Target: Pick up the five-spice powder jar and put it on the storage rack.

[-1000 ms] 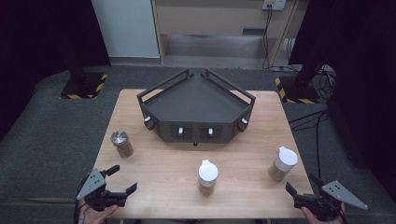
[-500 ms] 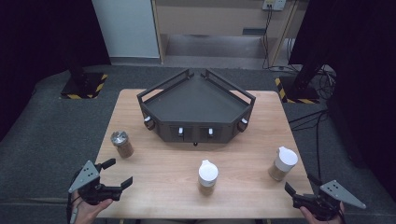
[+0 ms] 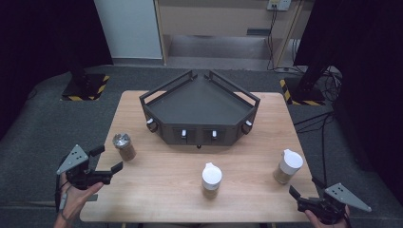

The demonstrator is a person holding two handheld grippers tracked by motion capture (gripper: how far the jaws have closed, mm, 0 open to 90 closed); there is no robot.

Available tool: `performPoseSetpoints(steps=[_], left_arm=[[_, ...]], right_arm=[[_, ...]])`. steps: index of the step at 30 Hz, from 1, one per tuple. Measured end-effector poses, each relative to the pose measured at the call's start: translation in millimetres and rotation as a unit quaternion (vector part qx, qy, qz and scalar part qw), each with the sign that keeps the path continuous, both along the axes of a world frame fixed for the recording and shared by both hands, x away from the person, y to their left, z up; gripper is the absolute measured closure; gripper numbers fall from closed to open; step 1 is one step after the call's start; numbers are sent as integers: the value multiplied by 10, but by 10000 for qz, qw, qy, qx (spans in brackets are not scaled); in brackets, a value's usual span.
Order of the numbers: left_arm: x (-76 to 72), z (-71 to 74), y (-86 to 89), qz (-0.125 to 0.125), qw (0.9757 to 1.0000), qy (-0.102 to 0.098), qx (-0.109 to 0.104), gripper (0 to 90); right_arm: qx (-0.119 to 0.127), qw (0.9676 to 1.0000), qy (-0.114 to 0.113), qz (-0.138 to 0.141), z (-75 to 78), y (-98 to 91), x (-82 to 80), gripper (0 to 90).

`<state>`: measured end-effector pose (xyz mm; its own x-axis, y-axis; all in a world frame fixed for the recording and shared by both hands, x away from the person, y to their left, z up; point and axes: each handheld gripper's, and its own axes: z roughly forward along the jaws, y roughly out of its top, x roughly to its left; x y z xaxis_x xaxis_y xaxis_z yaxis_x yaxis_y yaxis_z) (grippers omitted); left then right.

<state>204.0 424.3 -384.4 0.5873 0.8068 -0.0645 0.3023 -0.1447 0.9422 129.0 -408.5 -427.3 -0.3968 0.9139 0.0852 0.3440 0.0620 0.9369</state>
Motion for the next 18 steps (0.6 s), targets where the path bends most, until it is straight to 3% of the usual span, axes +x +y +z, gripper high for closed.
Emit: performPoseSetpoints(steps=[5, 8, 18], left_arm=[[145, 8, 52, 100, 9998, 77, 125, 37], [231, -19, 88, 114, 9998, 128, 61, 39], [443, -44, 74, 243, 9994, 216, 127, 45]], right_arm=[[-8, 10000, -2, -7, 1, 2, -1, 34], [-4, 10000, 4, -13, 0, 2, 0, 34], [5, 10000, 16, -16, -1, 2, 5, 37]])
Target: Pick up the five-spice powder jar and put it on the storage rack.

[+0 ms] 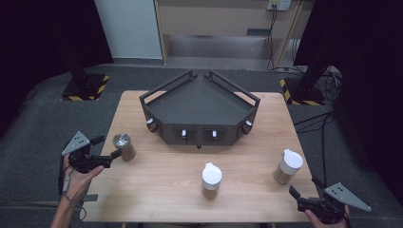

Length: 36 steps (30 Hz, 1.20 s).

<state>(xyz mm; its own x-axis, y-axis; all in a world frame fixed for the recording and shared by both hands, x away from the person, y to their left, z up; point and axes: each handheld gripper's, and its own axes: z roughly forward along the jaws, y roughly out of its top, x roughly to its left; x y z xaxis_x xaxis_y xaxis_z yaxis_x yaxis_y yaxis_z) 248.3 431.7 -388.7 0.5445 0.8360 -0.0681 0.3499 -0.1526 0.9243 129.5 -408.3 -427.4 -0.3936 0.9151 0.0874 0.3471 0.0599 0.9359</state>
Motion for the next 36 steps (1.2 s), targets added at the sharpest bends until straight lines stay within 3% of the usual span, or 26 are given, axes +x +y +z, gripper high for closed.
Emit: performPoseSetpoints(steps=[15, 24, 33, 36], left_arm=[[240, -107, -97, 199, 9996, 187, 41, 53], [309, -169, -202, 406, 9987, 216, 201, 69], [399, -339, -215, 486, 9983, 297, 99, 115], [416, -392, -195, 443, 9986, 279, 41, 176]], right_arm=[[-5, 10000, 2, 18, -3, -6, 5, 40], [-4, 10000, 8, 28, -3, -7, 9, 42], [-6, 10000, 9, 39, -3, -9, 10, 43], [-19, 10000, 11, 40, -2, -5, 12, 43]])
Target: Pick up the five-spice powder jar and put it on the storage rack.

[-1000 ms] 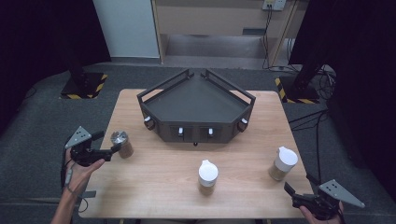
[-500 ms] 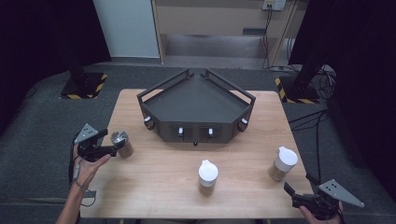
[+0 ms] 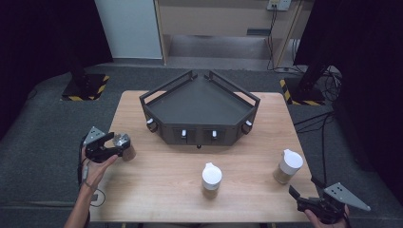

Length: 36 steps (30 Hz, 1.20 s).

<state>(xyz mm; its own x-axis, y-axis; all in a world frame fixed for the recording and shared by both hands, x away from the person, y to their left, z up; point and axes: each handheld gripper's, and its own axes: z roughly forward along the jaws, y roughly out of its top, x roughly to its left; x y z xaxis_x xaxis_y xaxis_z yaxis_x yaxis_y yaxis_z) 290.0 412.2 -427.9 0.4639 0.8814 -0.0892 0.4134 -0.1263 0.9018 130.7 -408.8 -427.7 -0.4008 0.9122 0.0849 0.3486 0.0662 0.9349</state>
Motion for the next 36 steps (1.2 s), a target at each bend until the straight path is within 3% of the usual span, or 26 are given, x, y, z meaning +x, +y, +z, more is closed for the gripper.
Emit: performPoseSetpoints(steps=[6, 7, 14, 21, 27, 36], left_arm=[[-11, -81, -8, -88, 9998, -158, -56, 298], [-25, -69, -41, -66, 9998, -191, 46, 326], [-46, -1, -110, -226, 9995, -193, 131, 336], [23, 260, -230, -702, 9973, -131, 173, 335], [88, 403, -319, -1005, 9948, -168, -61, 335], [173, 692, -530, -1309, 9912, -208, 53, 335]], right_arm=[[-3, 10000, -5, 0, -1, -1, -1, 44], [-1, 10000, -2, 1, 0, -1, 0, 44], [-1, 10000, -1, 7, -1, -1, 3, 45], [-5, 10000, -7, 9, -2, 0, 3, 45], [-4, 10000, -9, 23, -2, -3, 3, 46], [6, 10000, 3, 35, -3, -3, 8, 46]])
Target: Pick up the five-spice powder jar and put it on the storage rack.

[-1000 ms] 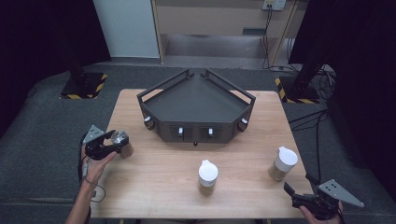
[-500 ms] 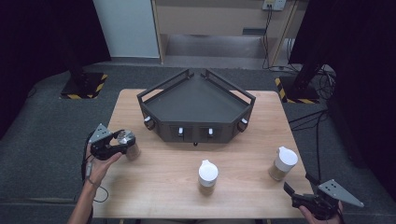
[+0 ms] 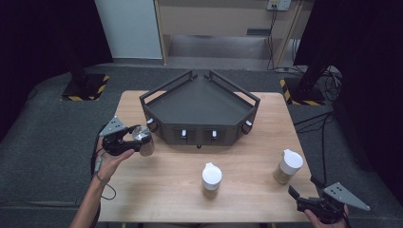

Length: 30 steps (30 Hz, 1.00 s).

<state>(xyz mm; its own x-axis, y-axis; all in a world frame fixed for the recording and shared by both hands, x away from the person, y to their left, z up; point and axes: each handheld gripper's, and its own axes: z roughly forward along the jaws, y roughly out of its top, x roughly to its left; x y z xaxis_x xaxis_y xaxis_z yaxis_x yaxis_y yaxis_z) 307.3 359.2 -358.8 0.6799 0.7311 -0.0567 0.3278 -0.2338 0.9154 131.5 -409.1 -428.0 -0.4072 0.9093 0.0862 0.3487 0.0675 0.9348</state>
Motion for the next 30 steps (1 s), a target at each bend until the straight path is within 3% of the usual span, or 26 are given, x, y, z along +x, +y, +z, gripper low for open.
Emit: performPoseSetpoints(steps=[9, 21, 27, 30], left_arm=[[96, 337, -195, -194, 9998, -29, 76, 336], [241, 744, -438, -258, 9996, -86, 73, 336], [399, 862, -519, -117, 9998, 0, -146, 336], [477, 906, -570, -26, 9999, 20, -150, 336]], right_arm=[[4, 10000, 4, 6, -1, -3, 4, 47], [9, 10000, 4, 25, -5, -8, 10, 48], [14, 10000, 8, 35, -6, -12, 12, 48], [17, 10000, 22, 38, -6, -11, 16, 48]])
